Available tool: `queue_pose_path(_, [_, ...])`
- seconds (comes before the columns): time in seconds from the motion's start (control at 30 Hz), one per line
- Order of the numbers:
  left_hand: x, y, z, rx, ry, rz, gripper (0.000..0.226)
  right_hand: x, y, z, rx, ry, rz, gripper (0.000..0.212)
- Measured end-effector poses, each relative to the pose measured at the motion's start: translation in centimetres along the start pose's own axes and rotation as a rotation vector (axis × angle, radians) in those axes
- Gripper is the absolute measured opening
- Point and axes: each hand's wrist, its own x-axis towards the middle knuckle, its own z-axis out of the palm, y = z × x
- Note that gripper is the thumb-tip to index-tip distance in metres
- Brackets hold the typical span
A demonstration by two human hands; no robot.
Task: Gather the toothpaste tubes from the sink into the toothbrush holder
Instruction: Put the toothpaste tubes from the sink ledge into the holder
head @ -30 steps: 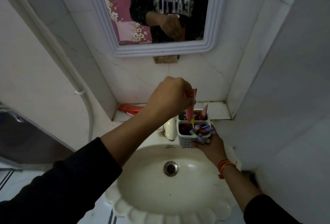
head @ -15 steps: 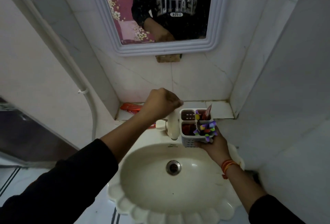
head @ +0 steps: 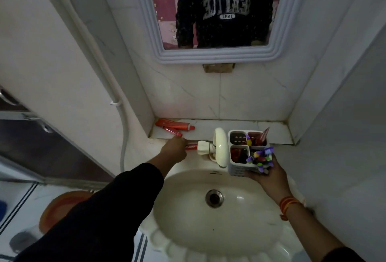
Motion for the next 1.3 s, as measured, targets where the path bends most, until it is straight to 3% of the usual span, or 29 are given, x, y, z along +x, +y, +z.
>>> queue_pose_path(0.3, [-0.8, -0.4, 1.2, 0.109, 0.059, -0.099, 0.045, -0.2, -0.7, 0.1, -0.035, 0.016, -0.017, 0.071])
queue_pose_path(0.47, [-1.5, -0.1, -3.2, -0.214, 0.096, -0.125, 0.037, -0.4, -1.2, 0.0, -0.038, 0.012, -0.018, 0.071])
queue_pose_path(0.57, [-2.8, 1.5, -7.6, -0.391, 0.197, -0.041, 0.035, -0.5, -1.5, 0.0, -0.037, 0.01, -0.017, 0.071])
queue_pose_path(0.67, [-4.4, 4.1, -12.2, -0.35, 0.279, 0.023, 0.016, -0.7, -1.7, -0.1, -0.028, 0.02, -0.008, 0.071])
queue_pose_path(0.77, [-6.2, 6.7, -15.9, -0.335, 0.438, 0.151, 0.022, -0.8, -1.8, -0.1, -0.02, 0.017, -0.02, 0.072])
queue_pose_path(0.87, [-8.2, 9.9, -18.2, -0.357, 0.414, 0.28, 0.015, -0.8, -1.7, -0.2, -0.016, 0.016, -0.012, 0.074])
queue_pose_path(0.97, [-8.8, 13.2, -18.0, -0.303, 0.288, 0.381, 0.02, -0.8, -1.5, -0.1, -0.002, 0.016, -0.011, 0.078])
queue_pose_path(1.1, [-7.9, 16.2, -14.7, -0.066, 0.16, 0.39, 0.029, -0.7, -1.1, 0.0, 0.032, 0.028, 0.022, 0.083])
queue_pose_path(1.3, [-6.5, 16.9, -11.0, 0.06, 0.104, 0.39, 0.032, -0.4, -0.8, 0.1, 0.041, 0.031, 0.028, 0.089])
